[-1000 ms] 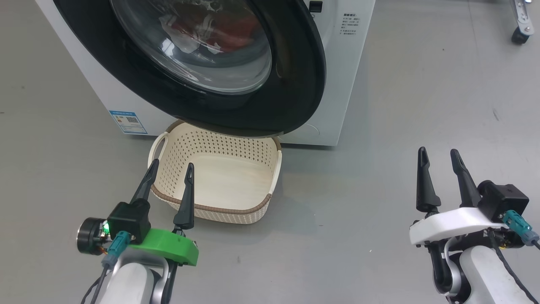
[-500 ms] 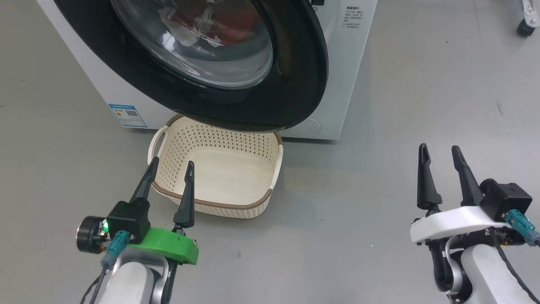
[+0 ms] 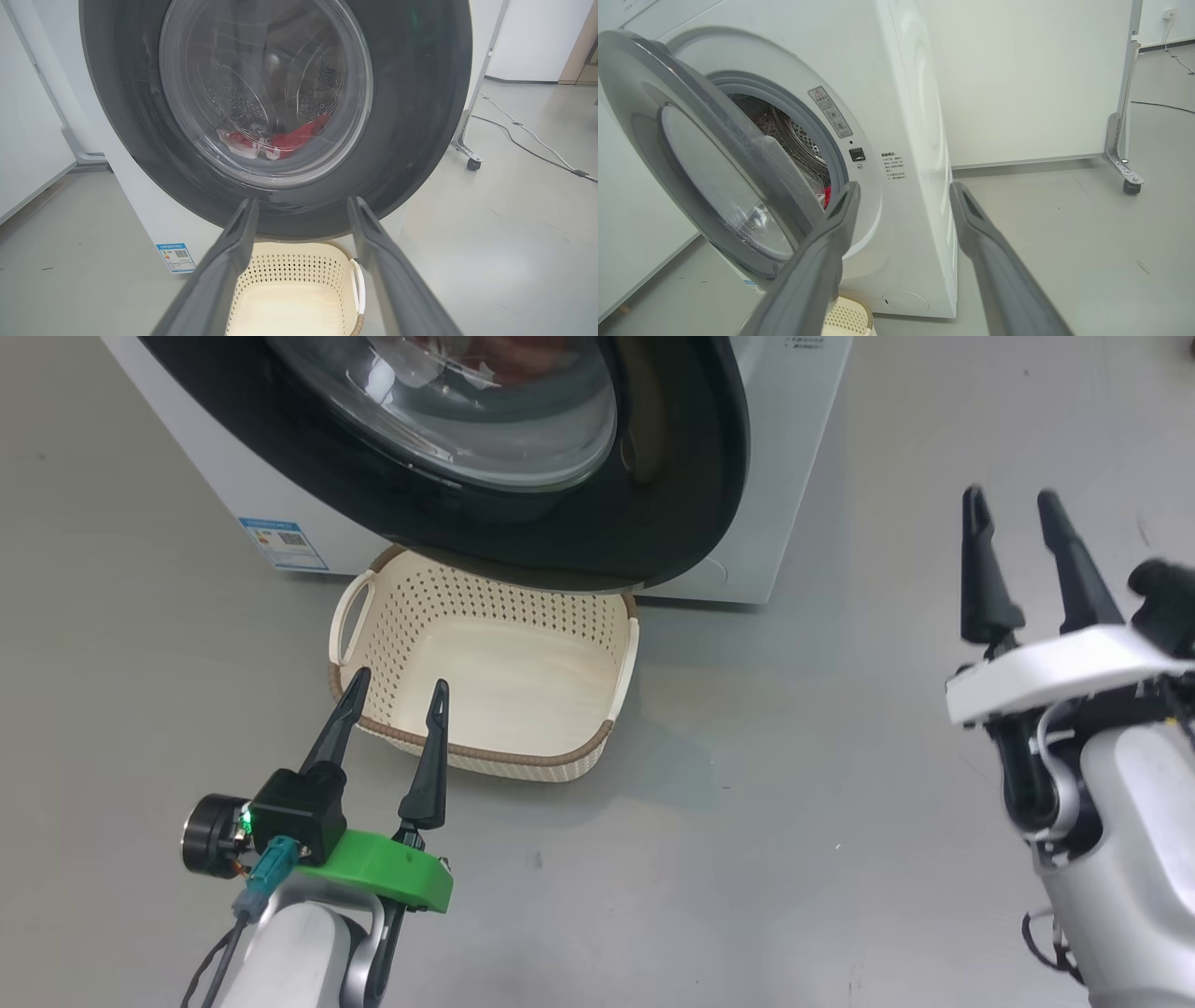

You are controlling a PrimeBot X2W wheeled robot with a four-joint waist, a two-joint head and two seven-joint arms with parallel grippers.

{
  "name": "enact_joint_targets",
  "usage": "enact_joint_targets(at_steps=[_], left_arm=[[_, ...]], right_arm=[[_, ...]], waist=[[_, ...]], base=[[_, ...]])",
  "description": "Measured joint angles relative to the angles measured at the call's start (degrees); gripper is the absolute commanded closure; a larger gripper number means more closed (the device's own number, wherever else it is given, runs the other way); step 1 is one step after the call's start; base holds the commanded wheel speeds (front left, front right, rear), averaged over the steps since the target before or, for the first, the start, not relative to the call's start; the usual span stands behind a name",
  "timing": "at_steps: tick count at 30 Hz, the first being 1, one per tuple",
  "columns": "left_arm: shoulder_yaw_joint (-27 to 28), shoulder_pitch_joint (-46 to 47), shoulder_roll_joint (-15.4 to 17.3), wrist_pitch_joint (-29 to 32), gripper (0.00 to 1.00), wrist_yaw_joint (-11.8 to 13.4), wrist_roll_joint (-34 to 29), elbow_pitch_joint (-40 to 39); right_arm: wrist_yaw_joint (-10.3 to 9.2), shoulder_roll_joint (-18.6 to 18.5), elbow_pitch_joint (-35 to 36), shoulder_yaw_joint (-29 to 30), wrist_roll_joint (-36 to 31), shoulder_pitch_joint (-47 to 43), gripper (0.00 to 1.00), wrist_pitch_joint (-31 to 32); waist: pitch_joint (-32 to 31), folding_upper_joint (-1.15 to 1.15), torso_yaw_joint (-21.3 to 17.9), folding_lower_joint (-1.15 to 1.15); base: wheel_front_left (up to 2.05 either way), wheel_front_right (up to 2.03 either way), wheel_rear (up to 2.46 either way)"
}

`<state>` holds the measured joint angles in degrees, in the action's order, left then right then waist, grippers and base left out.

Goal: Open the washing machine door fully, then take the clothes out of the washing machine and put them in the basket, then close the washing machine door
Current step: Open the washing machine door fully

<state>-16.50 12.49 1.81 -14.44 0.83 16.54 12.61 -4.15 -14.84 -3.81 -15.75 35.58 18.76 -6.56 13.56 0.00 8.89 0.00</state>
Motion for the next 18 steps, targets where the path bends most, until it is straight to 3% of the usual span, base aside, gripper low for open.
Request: enact_joint_targets(at_steps=[11, 12, 13, 18], left_arm=[[-0.4, 1.7, 0.0, 0.0, 0.0, -0.6, 0.5, -0.3], [-0.5, 1.7, 0.0, 0.0, 0.0, -0.6, 0.6, -0.3], [-0.6, 1.7, 0.0, 0.0, 0.0, -0.6, 0.6, -0.4], [-1.6, 3.5, 0.0, 0.0, 0.0, -0.7, 2.0, -0.5]], right_arm=[[1.59, -0.7, -2.6, 2.9, 6.3, 11.1, 0.0, 7.2], [1.71, -0.6, -2.8, 3.0, 6.8, 12.2, 0.56, 8.0], [1.71, -0.6, -3.1, 3.2, 7.4, 13.3, 1.0, 8.5], [1.71, 0.1, -6.5, 4.7, 11.4, 18.1, 1.0, 12.3]], waist=[[3.5, 0.0, 2.2, 0.0], [3.8, 0.0, 2.5, 0.0], [4.1, 0.0, 2.7, 0.0], [5.8, 0.0, 4.2, 0.0]], base=[[0.0, 0.0, 0.0], [0.0, 0.0, 0.0], [0.0, 0.0, 0.0], [0.0, 0.0, 0.0]])
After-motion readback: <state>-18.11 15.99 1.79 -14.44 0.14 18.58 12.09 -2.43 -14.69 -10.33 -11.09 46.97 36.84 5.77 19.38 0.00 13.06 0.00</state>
